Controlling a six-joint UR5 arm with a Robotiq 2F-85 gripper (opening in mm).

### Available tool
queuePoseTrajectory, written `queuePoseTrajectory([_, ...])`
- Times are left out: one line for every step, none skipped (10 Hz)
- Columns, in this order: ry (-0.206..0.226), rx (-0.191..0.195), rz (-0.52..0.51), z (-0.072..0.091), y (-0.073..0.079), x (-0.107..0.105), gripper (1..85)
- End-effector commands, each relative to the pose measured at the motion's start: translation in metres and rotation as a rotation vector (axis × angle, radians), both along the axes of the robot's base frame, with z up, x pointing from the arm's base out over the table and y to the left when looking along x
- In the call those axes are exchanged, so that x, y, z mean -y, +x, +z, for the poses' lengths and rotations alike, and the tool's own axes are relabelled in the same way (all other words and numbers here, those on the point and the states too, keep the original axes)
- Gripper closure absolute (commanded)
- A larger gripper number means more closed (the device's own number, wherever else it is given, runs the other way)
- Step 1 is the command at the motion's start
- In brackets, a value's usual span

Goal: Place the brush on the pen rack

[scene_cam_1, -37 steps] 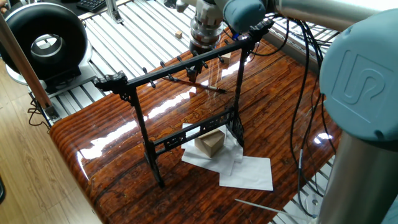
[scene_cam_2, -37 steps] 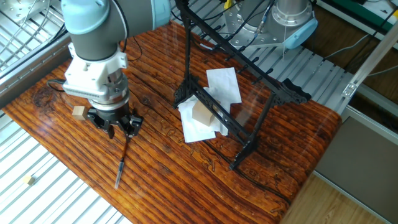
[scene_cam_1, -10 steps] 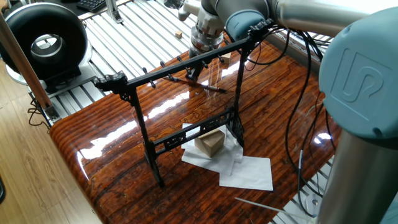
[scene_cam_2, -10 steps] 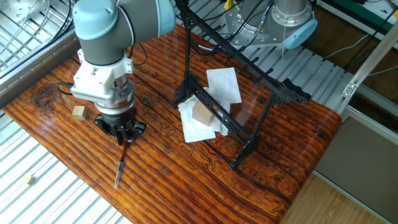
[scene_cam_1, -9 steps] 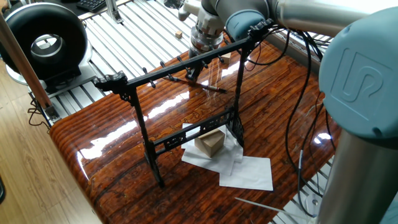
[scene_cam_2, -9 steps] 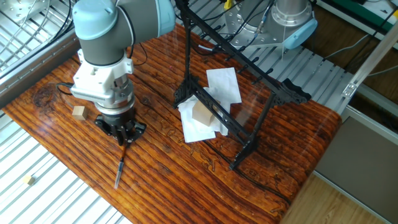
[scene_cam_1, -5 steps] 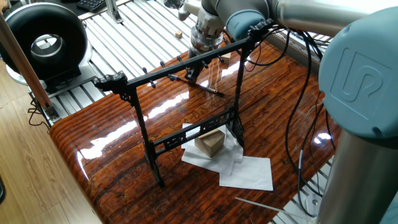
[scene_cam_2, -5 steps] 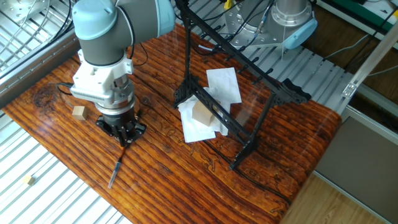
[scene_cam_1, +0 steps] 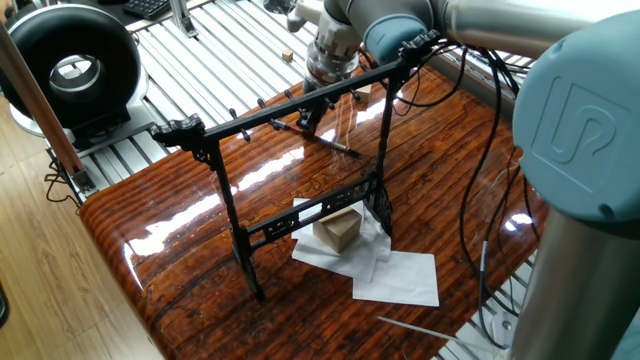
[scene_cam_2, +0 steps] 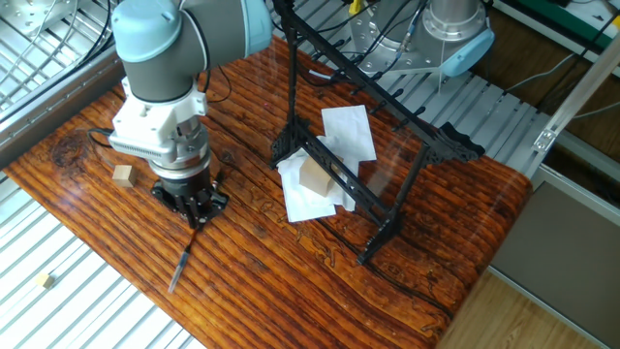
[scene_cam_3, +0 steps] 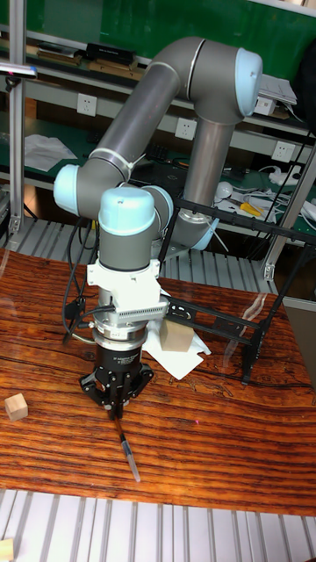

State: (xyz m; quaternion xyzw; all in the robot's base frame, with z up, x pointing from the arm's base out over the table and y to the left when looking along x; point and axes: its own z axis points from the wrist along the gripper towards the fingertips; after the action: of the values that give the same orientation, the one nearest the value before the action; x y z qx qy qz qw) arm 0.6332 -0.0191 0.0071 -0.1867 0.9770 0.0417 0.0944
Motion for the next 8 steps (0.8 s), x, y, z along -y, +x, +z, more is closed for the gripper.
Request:
queuePoseTrajectory([0.008,-0.013,-0.002,0.011,-0.003,0.0,84.7])
queuePoseTrajectory([0.021,-0.018,0.005,0.015,-0.004,-0.004,84.7])
queuePoseTrajectory([0.024,-0.019,0.012,0.02,-0.004,-0.005,84.7])
queuePoseTrajectory([0.025,-0.026,0.016,0.027,-0.002,-0.003,84.7])
queuePoseTrajectory([0.023,-0.033,0.023,0.035,0.002,0.001,84.7])
queuePoseTrajectory([0.017,-0.039,0.024,0.042,0.006,0.004,84.7])
queuePoseTrajectory([0.013,-0.043,0.018,0.047,0.012,0.007,84.7])
queuePoseTrajectory([0.008,-0.046,0.012,0.054,0.019,0.008,84.7])
